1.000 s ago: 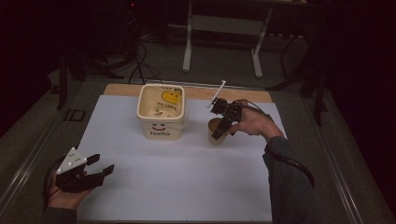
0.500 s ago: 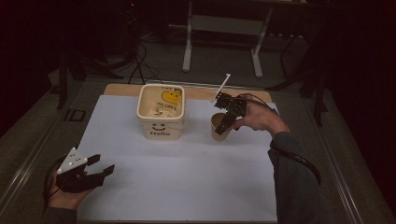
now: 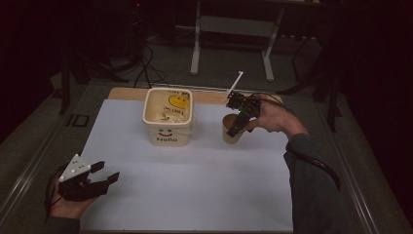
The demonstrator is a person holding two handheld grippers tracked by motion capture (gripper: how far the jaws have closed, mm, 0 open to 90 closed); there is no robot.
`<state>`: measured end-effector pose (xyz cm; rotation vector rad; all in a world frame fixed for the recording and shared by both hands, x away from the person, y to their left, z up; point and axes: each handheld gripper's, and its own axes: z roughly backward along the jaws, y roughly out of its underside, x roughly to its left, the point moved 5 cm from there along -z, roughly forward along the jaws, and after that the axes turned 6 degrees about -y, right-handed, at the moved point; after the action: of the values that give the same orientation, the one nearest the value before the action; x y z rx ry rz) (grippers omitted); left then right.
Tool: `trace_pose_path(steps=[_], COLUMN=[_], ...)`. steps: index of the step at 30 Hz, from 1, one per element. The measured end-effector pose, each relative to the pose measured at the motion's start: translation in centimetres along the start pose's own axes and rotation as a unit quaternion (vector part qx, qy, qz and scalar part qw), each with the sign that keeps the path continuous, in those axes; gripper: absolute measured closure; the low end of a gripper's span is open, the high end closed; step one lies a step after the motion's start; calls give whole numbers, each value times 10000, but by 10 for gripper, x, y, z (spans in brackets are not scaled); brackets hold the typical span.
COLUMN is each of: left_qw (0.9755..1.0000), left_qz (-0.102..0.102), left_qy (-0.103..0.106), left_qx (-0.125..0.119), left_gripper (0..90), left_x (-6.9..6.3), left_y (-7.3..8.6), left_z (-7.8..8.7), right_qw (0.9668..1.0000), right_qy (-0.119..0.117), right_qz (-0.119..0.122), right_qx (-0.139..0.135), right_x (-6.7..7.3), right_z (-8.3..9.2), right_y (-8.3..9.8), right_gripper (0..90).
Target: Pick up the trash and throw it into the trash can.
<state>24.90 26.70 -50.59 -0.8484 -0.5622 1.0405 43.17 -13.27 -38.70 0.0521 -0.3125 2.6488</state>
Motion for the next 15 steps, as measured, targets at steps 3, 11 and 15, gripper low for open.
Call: trace_pose_path(steps=[3,11,15], left_qw=[10000,10000,10000], left_qz=[0,14,14], left_qy=[8,5,4], left_qx=[2,-5,-9], left_gripper=[334,334,334], left_x=[0,0,0], left_y=[0,0,0], left_z=[0,0,0], right_qw=[10000,9999,9999], right_qy=[24,69,62], right_qz=[29,94,111], right_qx=[6,-40,-41], right_x=[0,3,4], right_z=[5,16,18], right_y=[-2,-9,-12], right_gripper=[208,209,209])
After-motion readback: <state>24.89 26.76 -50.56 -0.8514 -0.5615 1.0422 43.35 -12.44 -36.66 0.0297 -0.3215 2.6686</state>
